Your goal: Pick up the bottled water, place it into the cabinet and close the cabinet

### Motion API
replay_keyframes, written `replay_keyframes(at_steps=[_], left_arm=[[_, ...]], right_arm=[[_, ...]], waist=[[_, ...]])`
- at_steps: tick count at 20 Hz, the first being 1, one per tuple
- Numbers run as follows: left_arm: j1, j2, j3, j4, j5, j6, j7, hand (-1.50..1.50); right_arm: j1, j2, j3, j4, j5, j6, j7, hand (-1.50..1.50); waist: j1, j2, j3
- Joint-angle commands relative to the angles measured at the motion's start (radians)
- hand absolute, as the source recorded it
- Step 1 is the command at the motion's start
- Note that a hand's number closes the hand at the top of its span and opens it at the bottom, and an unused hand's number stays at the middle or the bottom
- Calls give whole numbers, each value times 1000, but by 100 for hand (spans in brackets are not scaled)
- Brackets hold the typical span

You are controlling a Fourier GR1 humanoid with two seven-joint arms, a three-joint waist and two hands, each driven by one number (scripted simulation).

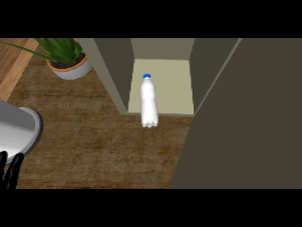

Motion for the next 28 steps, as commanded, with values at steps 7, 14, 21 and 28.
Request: replay_keyframes(at_steps=[7,14,21,28], left_arm=[[122,80,180,-37,168,-150,-29,-150],[182,95,232,-36,224,-234,-48,-150],[302,119,391,-4,364,-399,-85,-150],[280,118,497,18,441,-423,-54,-150]], right_arm=[[-115,185,217,-3,-23,-4,160,150],[-298,330,155,53,-101,-40,328,150],[-707,348,47,224,-270,-262,476,150],[-948,350,-80,412,-473,-362,457,150]], waist=[[33,-3,-6],[41,1,-6],[25,0,-3],[-9,0,-1]])
